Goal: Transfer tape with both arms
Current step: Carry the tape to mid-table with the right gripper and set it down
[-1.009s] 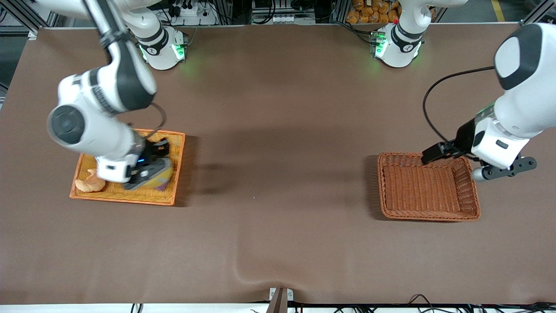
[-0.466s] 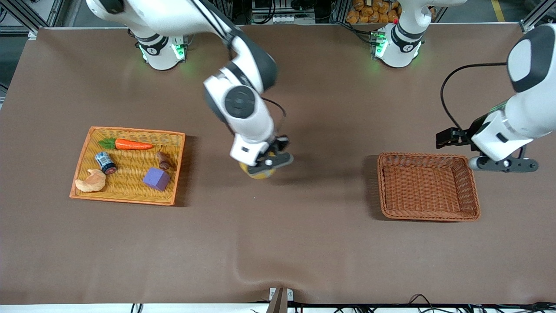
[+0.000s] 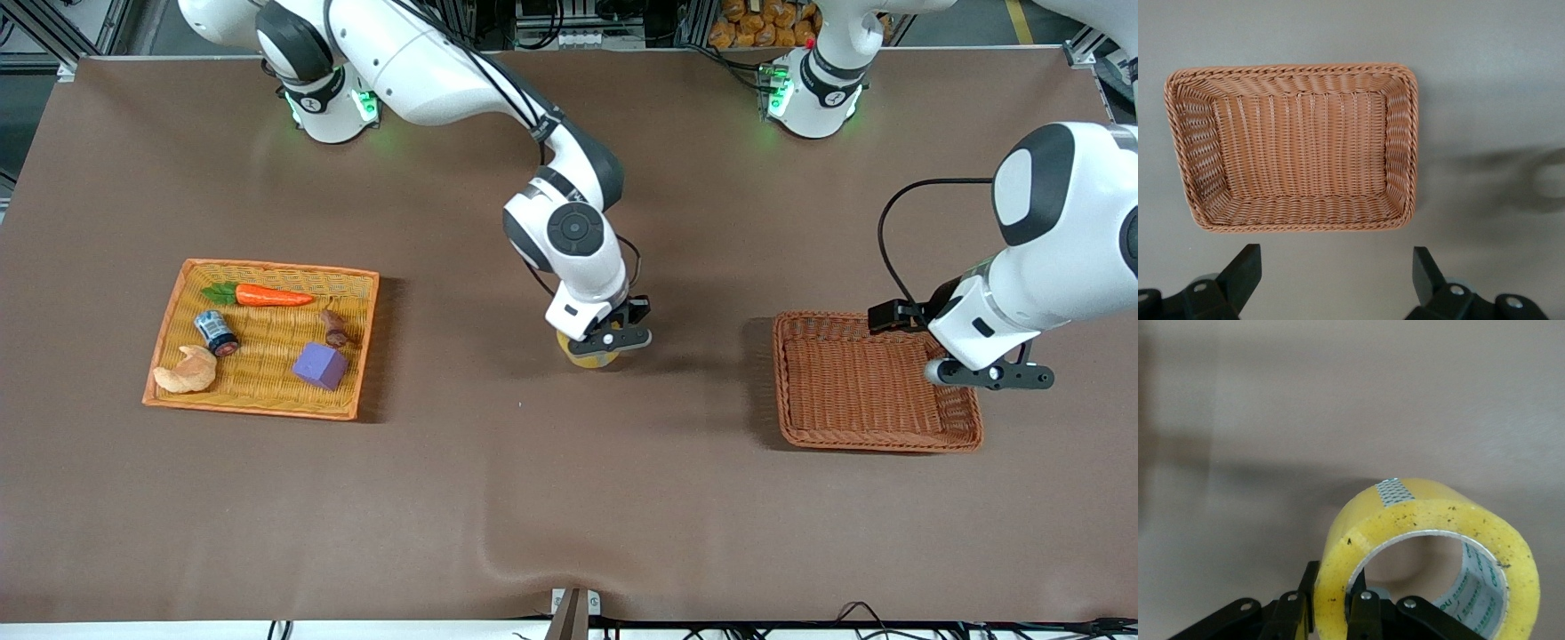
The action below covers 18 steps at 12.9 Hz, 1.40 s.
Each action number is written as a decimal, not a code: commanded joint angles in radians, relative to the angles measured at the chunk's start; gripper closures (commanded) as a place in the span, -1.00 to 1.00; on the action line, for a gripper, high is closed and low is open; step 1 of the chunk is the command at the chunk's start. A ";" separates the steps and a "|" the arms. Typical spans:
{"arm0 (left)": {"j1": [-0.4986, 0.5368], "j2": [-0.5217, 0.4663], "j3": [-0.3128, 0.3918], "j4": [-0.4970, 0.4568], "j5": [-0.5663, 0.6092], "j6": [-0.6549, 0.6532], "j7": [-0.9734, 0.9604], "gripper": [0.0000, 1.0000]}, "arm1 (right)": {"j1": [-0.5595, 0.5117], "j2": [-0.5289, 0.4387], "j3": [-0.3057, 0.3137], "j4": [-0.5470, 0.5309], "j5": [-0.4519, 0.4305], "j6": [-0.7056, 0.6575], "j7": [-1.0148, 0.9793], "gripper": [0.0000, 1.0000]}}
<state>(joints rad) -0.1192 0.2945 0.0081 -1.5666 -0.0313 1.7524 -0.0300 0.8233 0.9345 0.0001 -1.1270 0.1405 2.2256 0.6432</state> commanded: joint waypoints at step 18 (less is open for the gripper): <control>-0.287 0.238 0.007 0.022 -0.055 0.256 -0.404 -1.00 | -0.329 -0.418 -0.052 -0.153 -0.007 -0.366 -0.311 -1.00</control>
<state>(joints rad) -0.3420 0.4900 -0.0006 -1.5656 -0.1132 1.9914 -0.3445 0.5456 0.6646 -0.0556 -1.0920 0.1392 1.8473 0.4267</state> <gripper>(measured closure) 0.000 0.000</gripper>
